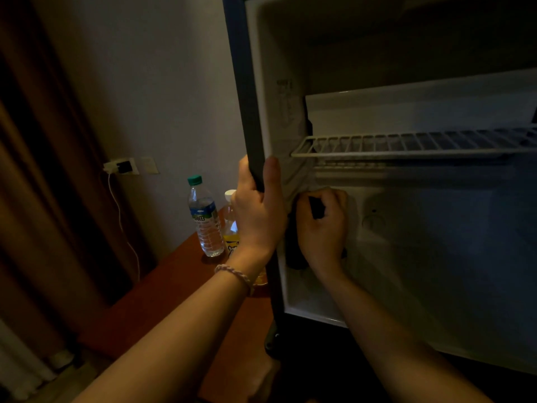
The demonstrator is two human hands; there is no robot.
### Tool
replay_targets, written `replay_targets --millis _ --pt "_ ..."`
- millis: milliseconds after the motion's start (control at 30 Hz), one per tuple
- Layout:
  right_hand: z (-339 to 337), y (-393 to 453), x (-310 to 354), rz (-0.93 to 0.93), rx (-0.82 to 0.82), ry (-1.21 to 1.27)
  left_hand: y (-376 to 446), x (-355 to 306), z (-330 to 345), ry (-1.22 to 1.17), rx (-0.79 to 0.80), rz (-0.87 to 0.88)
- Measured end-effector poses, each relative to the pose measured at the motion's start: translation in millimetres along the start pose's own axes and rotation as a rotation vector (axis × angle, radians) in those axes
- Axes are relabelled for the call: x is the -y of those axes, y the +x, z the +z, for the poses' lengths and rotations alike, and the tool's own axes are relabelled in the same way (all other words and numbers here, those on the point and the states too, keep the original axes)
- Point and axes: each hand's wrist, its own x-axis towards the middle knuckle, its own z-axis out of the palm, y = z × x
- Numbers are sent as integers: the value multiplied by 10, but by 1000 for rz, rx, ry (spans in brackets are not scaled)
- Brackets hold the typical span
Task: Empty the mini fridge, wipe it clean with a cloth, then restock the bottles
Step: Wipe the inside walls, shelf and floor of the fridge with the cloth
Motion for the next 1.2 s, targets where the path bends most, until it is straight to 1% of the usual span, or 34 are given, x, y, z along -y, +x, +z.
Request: replay_targets --millis 133,267,300,400,433,567,867,1033,1200 --pt "82 239 -186 34 1 -39 4 40 2 -1 -2 30" --pt "138 474 -327 123 66 -79 12 87 -3 8 -15 56" --pt "125 503 -330 156 78 -58 12 95 -3 12 -18 55" --pt "50 504 -273 292 104 104 2 93 0 26 -26 38" --pt "30 487 -274 303 117 131 1 86 1 31 -30 35" --pt "-18 346 -281 177 190 138 -2 71 2 30 -28 22" --pt "-151 -138 -28 -35 206 121 -16 18 -1 35 -38 10" --pt "-136 -173 -1 -62 185 130 -16 1 -4 53 -33 5" --pt "-82 -53 -134 -117 179 88 -11 29 2 68 -41 6"
